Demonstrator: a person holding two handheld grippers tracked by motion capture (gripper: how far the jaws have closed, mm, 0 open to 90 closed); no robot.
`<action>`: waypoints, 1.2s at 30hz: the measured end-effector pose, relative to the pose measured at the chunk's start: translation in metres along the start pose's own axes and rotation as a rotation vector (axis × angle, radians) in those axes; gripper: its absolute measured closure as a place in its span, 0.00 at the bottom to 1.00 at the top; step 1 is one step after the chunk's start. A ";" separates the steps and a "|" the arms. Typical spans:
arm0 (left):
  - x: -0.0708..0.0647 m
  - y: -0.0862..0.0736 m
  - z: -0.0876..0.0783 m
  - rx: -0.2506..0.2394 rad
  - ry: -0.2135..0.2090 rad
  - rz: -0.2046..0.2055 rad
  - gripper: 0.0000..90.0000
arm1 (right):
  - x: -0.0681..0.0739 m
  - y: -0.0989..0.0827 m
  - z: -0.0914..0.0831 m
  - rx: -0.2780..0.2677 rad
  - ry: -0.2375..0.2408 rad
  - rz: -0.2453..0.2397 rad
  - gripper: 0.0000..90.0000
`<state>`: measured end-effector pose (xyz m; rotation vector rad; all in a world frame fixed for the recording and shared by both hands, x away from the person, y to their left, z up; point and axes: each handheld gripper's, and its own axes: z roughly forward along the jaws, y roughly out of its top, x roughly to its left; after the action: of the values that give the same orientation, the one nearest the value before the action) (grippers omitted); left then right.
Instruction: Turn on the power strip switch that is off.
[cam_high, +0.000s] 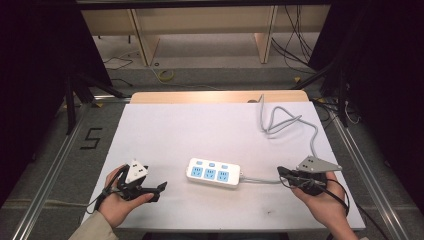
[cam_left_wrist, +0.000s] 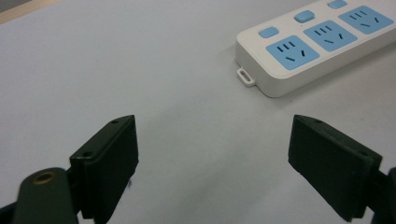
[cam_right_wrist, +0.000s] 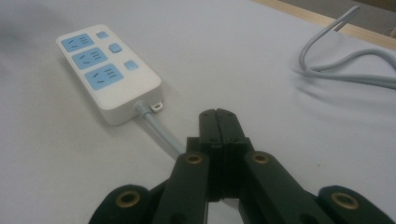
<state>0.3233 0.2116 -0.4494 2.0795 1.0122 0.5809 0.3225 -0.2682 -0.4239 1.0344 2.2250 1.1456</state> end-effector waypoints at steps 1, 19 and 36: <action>0.000 0.000 0.000 0.001 -0.001 0.000 0.17 | 0.000 0.001 0.000 0.002 0.000 -0.001 1.00; 0.000 0.001 0.001 0.000 0.001 0.000 0.17 | 0.000 0.007 0.006 0.013 0.011 -0.004 1.00; -0.001 0.001 0.001 0.001 -0.003 0.005 0.17 | 0.007 0.016 0.015 0.023 0.036 -0.026 1.00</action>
<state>0.3243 0.2103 -0.4496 2.0836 1.0063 0.5801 0.3345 -0.2488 -0.4191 0.9981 2.2775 1.1385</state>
